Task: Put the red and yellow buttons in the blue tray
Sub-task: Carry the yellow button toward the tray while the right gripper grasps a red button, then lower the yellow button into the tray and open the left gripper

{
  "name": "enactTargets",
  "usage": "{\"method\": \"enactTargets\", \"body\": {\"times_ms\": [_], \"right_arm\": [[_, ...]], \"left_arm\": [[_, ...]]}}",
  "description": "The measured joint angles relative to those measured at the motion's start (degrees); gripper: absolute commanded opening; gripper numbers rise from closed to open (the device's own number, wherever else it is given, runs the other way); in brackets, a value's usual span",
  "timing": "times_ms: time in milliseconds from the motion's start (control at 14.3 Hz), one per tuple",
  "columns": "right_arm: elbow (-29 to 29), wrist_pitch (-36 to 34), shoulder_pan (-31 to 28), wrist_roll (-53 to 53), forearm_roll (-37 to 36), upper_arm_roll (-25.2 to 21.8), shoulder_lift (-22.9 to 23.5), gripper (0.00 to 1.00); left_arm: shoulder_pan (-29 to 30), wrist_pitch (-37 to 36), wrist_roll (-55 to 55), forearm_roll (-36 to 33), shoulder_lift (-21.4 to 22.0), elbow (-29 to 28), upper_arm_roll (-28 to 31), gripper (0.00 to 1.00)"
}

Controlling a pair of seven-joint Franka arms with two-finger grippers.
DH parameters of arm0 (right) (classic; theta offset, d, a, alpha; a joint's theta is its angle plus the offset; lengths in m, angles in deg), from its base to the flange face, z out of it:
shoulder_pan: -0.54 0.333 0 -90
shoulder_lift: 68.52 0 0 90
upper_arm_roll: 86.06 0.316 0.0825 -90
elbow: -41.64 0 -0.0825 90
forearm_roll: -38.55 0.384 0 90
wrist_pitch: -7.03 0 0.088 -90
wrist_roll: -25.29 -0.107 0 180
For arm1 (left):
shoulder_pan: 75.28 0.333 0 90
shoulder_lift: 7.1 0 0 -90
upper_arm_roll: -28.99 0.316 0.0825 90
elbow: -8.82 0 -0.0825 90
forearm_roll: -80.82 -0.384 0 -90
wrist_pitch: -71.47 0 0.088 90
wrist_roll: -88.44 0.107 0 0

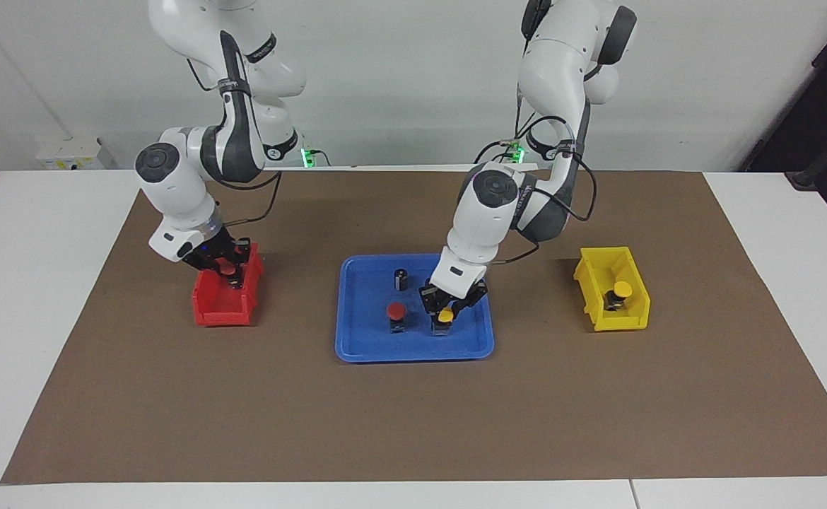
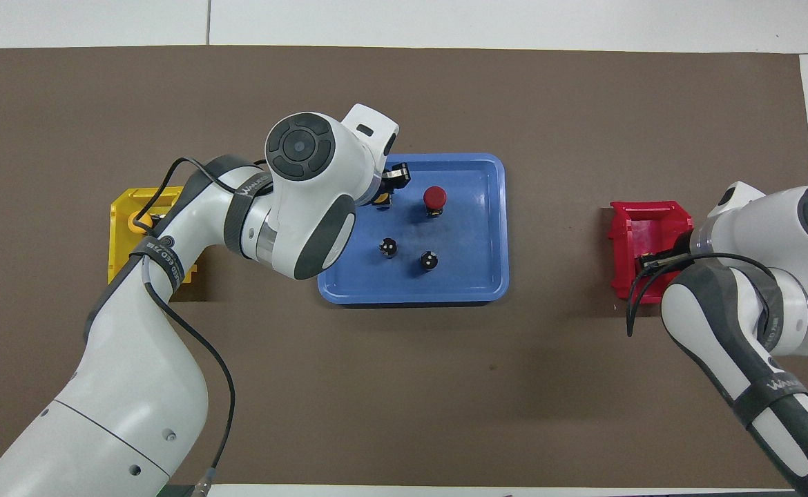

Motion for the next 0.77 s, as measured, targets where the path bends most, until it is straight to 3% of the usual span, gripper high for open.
{"method": "enactTargets", "body": {"times_ms": [70, 140, 210, 280, 490, 630, 770], "right_arm": [[-1.1, -1.6, 0.0, 0.0, 0.0, 0.0, 0.0, 0.23], [-3.3, -4.6, 0.0, 0.0, 0.0, 0.0, 0.0, 0.23], [-6.4, -8.4, 0.1, 0.0, 0.0, 0.0, 0.1, 0.23], [-10.2, -12.9, 0.1, 0.0, 0.0, 0.1, 0.3, 0.23], [-22.3, -24.2, 1.1, -0.7, 0.7, 0.4, 2.1, 0.23], [-29.9, -29.1, 4.4, -5.5, 1.4, 0.5, 4.2, 0.20], [-35.8, -30.2, 9.7, -13.5, 1.5, 0.6, 7.0, 0.19]], "left_arm": [[-0.2, 0.2, -0.1, 0.0, -0.2, 0.0, 0.0, 0.31], [-0.4, 0.2, -0.3, 0.0, -0.2, 0.0, 0.0, 0.80], [-0.5, 0.2, -0.4, 0.0, -0.2, 0.1, 0.0, 0.94], [-0.6, 0.2, -0.6, 0.0, -0.2, 0.1, 0.1, 1.00], [-0.8, -1.3, -0.7, -0.8, -0.2, 1.7, 0.8, 1.00], [-0.4, -8.8, -0.8, -1.3, 0.4, 6.8, 1.9, 1.00], [1.8, -18.4, -0.5, -2.6, 3.8, 10.3, 3.2, 1.00]]}}
